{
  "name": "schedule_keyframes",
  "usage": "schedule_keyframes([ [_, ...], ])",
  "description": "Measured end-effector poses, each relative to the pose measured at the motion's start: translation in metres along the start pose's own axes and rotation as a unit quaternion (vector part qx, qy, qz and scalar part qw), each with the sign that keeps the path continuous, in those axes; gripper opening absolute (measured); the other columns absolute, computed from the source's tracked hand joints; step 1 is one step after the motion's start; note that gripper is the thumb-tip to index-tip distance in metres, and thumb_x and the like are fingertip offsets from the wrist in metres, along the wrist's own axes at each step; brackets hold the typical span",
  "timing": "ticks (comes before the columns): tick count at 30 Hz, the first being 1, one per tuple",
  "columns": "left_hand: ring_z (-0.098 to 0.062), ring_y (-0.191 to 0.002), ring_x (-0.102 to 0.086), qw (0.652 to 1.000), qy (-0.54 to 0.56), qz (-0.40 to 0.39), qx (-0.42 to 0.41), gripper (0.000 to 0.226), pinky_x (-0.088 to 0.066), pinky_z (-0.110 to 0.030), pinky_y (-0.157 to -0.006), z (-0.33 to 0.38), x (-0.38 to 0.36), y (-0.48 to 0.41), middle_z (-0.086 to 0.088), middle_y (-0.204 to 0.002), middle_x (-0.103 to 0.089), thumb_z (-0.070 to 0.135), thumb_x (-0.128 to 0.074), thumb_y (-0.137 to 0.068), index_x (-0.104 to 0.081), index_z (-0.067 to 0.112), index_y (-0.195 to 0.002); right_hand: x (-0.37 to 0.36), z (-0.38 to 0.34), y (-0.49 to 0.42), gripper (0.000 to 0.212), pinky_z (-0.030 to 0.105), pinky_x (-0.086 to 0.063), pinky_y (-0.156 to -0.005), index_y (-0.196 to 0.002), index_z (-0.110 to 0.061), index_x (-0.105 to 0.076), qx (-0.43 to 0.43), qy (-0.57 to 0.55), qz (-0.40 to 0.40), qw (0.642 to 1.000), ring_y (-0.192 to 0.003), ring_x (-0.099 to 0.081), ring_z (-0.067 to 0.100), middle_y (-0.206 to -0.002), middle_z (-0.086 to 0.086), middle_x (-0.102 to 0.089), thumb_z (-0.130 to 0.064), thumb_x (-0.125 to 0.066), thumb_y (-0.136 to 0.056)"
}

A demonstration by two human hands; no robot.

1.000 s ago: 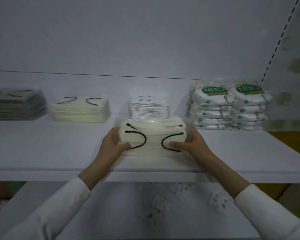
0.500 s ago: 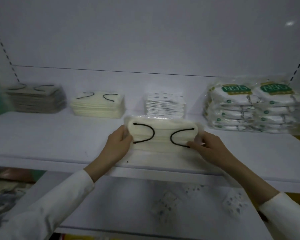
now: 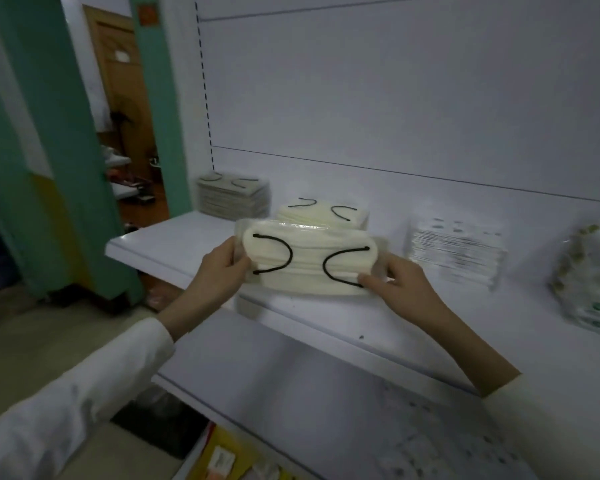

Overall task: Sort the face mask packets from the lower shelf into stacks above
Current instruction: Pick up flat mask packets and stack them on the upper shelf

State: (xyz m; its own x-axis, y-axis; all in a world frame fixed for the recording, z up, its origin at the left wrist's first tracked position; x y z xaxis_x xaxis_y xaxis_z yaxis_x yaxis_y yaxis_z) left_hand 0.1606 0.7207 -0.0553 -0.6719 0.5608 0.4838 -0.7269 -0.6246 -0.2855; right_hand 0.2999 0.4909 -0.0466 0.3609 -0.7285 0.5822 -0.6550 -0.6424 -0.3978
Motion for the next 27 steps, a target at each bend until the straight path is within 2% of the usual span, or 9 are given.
schedule_keyframes([
  [4,-0.031,-0.091,-0.061,1.0,-0.011,0.004,0.002,0.01,-0.049,-0.041,-0.077,-0.027,0.023,-0.027,-0.019,-0.095,-0.064,0.012,-0.047,-0.092,-0.049,0.006,-0.1,-0.031,-0.009,-0.023,0.013,0.006,-0.044,-0.07,-0.101,-0.018,-0.064,-0.01,0.006,0.007,1.0,-0.084,-0.058,-0.002,-0.092,-0.009,-0.065,-0.018,-0.064,-0.088],
  [7,-0.036,-0.091,-0.062,1.0,0.015,-0.021,-0.003,0.008,-0.05,-0.047,-0.081,-0.05,0.036,-0.058,-0.022,-0.094,-0.064,0.011,-0.049,-0.092,-0.047,0.007,-0.098,-0.057,-0.012,-0.045,0.016,0.031,-0.05,-0.079,-0.097,-0.008,-0.064,-0.036,0.028,0.03,0.999,-0.092,-0.063,0.02,-0.096,0.005,-0.068,-0.022,-0.064,-0.088],
  [10,-0.035,-0.092,-0.063,0.996,0.033,-0.065,-0.042,0.01,-0.052,-0.05,-0.084,-0.069,0.051,-0.102,-0.017,-0.095,-0.066,0.012,-0.049,-0.094,-0.049,0.016,-0.103,-0.083,-0.016,-0.069,0.02,0.026,-0.048,-0.075,-0.101,-0.007,-0.064,-0.046,0.05,0.057,0.996,-0.094,-0.062,0.021,-0.098,0.006,-0.068,-0.023,-0.063,-0.089],
  [12,-0.032,-0.091,-0.061,0.994,0.022,-0.088,-0.068,0.012,-0.051,-0.045,-0.084,-0.077,0.057,-0.134,-0.016,-0.097,-0.064,0.011,-0.049,-0.094,-0.048,0.015,-0.104,-0.098,-0.02,-0.085,0.021,0.021,-0.046,-0.072,-0.102,-0.005,-0.064,-0.065,0.061,0.077,0.993,-0.095,-0.061,0.022,-0.1,0.007,-0.067,-0.022,-0.062,-0.089],
  [16,-0.022,-0.08,-0.051,0.99,0.018,-0.098,-0.104,0.008,-0.043,-0.035,-0.072,-0.078,0.059,-0.181,-0.012,-0.088,-0.055,0.005,-0.051,-0.091,-0.047,0.01,-0.096,-0.109,-0.026,-0.11,0.022,0.034,-0.049,-0.079,-0.103,-0.004,-0.063,-0.107,0.067,0.12,0.985,-0.095,-0.061,0.026,-0.102,0.011,-0.067,-0.021,-0.062,-0.089],
  [18,-0.022,-0.077,-0.051,0.985,0.017,-0.115,-0.126,0.009,-0.045,-0.033,-0.067,-0.07,0.052,-0.202,-0.007,-0.085,-0.053,0.005,-0.051,-0.091,-0.047,0.009,-0.097,-0.105,-0.026,-0.119,0.016,0.026,-0.047,-0.072,-0.102,-0.013,-0.06,-0.123,0.073,0.144,0.979,-0.088,-0.06,0.019,-0.095,0.002,-0.065,-0.021,-0.062,-0.089],
  [21,-0.017,-0.07,-0.05,0.982,0.035,-0.116,-0.143,0.011,-0.042,-0.022,-0.058,-0.049,0.033,-0.232,-0.001,-0.081,-0.053,0.005,-0.052,-0.089,-0.051,0.013,-0.096,-0.083,-0.013,-0.135,0.028,0.024,-0.045,-0.064,-0.105,-0.018,-0.052,-0.176,0.046,0.206,0.961,-0.08,-0.056,0.015,-0.088,-0.002,-0.059,-0.021,-0.069,-0.083],
  [24,-0.023,-0.077,-0.058,0.984,0.059,-0.105,-0.133,0.018,-0.047,-0.028,-0.071,-0.03,0.013,-0.262,-0.006,-0.087,-0.062,0.009,-0.058,-0.084,-0.059,0.012,-0.102,-0.056,0.005,-0.155,0.046,0.035,-0.05,-0.072,-0.112,-0.021,-0.047,-0.217,0.013,0.276,0.936,-0.088,-0.063,0.025,-0.094,0.007,-0.064,-0.022,-0.075,-0.076],
  [27,-0.032,-0.084,-0.066,0.981,0.11,-0.136,-0.085,0.03,-0.055,-0.041,-0.083,-0.024,-0.013,-0.282,-0.013,-0.093,-0.066,0.012,-0.063,-0.083,-0.054,0.013,-0.111,-0.036,0.017,-0.177,0.057,0.029,-0.045,-0.077,-0.127,-0.013,-0.043,-0.234,0.038,0.308,0.921,-0.09,-0.056,0.022,-0.099,0.006,-0.057,-0.019,-0.074,-0.079],
])
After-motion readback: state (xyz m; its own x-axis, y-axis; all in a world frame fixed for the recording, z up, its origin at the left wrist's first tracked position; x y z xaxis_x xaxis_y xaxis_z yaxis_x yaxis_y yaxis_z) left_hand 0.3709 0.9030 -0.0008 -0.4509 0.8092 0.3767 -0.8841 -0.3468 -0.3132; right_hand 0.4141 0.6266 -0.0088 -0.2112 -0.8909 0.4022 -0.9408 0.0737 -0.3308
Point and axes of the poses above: each hand's wrist, its own y-axis away from the middle knuckle, its own x-axis out of the back of the hand, z = x × y, the point moved 5 cm from there along -y, towards the middle knuckle
